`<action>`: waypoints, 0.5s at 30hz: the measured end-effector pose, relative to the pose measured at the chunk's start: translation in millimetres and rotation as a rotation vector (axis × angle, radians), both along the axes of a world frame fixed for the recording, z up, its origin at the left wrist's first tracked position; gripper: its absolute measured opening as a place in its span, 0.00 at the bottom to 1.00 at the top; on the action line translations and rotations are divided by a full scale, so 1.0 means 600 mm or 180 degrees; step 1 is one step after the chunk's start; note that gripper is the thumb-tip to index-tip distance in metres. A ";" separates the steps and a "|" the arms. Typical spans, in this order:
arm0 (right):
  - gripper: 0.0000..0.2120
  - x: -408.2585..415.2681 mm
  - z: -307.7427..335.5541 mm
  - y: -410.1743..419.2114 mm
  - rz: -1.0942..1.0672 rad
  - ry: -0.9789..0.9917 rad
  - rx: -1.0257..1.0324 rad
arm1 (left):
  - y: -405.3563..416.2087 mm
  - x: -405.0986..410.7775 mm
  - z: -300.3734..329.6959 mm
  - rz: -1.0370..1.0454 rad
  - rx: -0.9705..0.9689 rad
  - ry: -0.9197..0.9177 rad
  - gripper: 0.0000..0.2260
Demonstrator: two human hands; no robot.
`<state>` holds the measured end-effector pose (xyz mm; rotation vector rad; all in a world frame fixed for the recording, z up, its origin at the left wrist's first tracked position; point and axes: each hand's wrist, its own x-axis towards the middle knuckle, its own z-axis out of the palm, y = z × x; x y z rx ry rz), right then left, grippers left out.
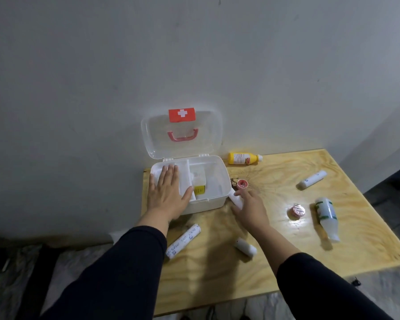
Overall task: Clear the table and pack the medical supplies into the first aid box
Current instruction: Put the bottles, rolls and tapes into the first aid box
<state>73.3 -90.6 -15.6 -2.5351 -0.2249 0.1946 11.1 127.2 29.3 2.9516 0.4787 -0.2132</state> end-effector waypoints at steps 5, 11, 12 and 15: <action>0.16 0.001 0.000 -0.008 -0.0582 0.0204 0.0389 | 0.002 0.002 -0.004 0.0029 0.0001 0.0163 0.33; 0.17 0.021 0.051 -0.010 -0.0854 0.0034 0.0997 | 0.002 0.002 -0.004 0.0007 0.0034 0.0154 0.34; 0.16 0.025 0.059 -0.007 -0.0822 0.0002 0.1044 | 0.003 0.003 -0.003 0.0003 0.0027 0.0169 0.34; 0.16 0.032 0.066 0.004 -0.0810 0.0045 0.1009 | 0.005 0.004 -0.001 -0.0003 -0.0019 0.0198 0.34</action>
